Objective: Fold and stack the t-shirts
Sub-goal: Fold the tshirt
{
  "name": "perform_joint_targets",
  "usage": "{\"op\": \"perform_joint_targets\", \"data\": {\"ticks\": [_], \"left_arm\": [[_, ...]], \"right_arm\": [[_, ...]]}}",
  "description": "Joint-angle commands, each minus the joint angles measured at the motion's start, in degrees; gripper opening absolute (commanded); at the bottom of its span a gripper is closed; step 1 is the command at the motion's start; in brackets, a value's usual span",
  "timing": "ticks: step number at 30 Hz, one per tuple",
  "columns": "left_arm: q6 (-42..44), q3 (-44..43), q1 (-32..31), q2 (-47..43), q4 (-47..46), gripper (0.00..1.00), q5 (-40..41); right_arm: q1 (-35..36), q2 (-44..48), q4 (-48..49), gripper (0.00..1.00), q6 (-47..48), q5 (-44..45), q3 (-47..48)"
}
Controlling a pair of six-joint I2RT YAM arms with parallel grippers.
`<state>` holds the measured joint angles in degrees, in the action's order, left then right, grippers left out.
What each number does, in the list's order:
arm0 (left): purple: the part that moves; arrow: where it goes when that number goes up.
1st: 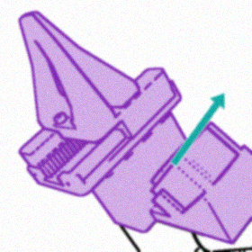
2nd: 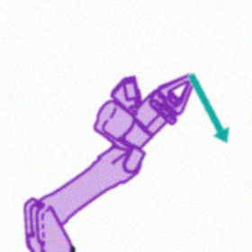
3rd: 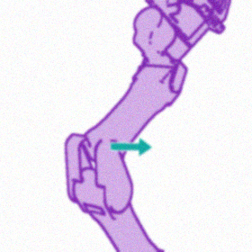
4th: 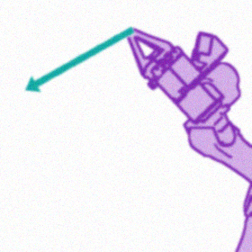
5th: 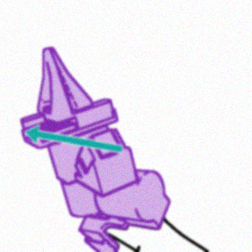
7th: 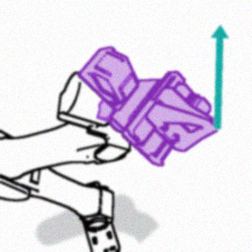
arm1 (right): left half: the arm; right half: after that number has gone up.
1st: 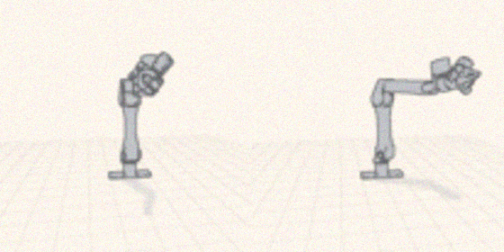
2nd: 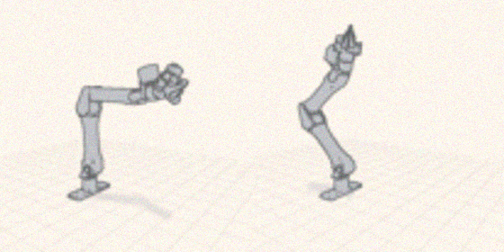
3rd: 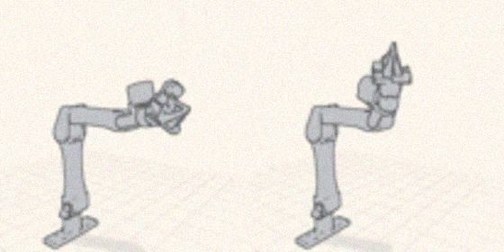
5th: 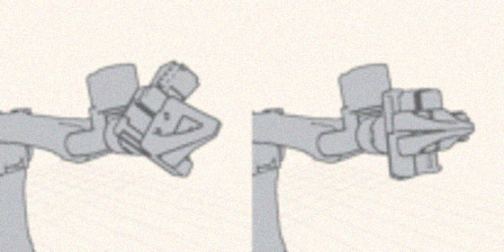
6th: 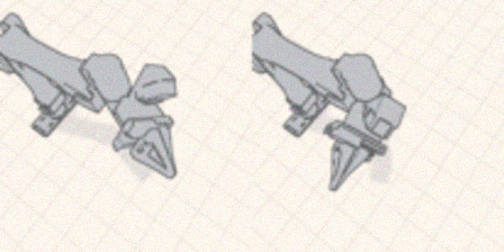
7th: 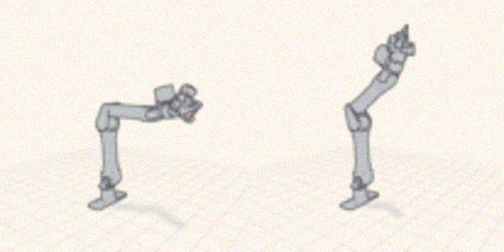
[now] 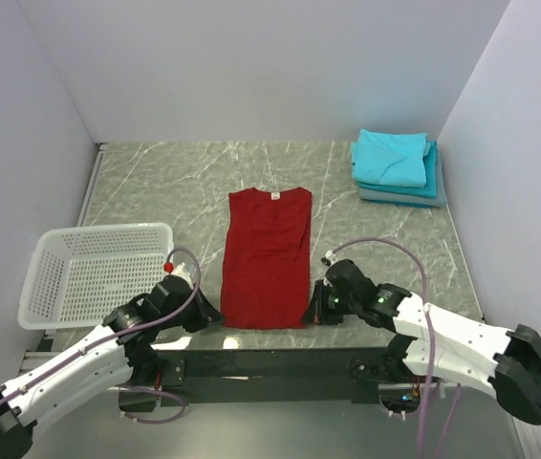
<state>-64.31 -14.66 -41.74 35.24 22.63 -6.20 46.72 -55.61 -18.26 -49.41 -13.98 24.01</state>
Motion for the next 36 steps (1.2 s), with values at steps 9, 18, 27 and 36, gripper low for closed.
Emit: {"op": "perform_joint_targets", "data": {"ticks": [9, 18, 27, 36], "left_arm": [[-1.17, -11.26, -6.25, -3.43, 12.69, 0.01, 9.44], [4.11, -17.77, -6.25, 2.37, 5.23, 0.01, 18.31], [7.88, -27.52, -6.08, 12.21, 1.98, 0.05, 32.55], [15.00, -36.32, 2.07, 22.23, -2.32, 0.03, 31.26]], "right_arm": [[5.23, 9.65, -12.67, 0.00, -3.60, 8.34, 5.52], [0.40, 7.80, -14.53, 0.00, 3.25, 15.39, 15.18], [-10.85, 5.08, -8.82, 0.00, 10.64, 14.95, 20.89], [-18.32, -3.18, -6.35, 0.00, 16.09, 10.65, 28.63]]}}
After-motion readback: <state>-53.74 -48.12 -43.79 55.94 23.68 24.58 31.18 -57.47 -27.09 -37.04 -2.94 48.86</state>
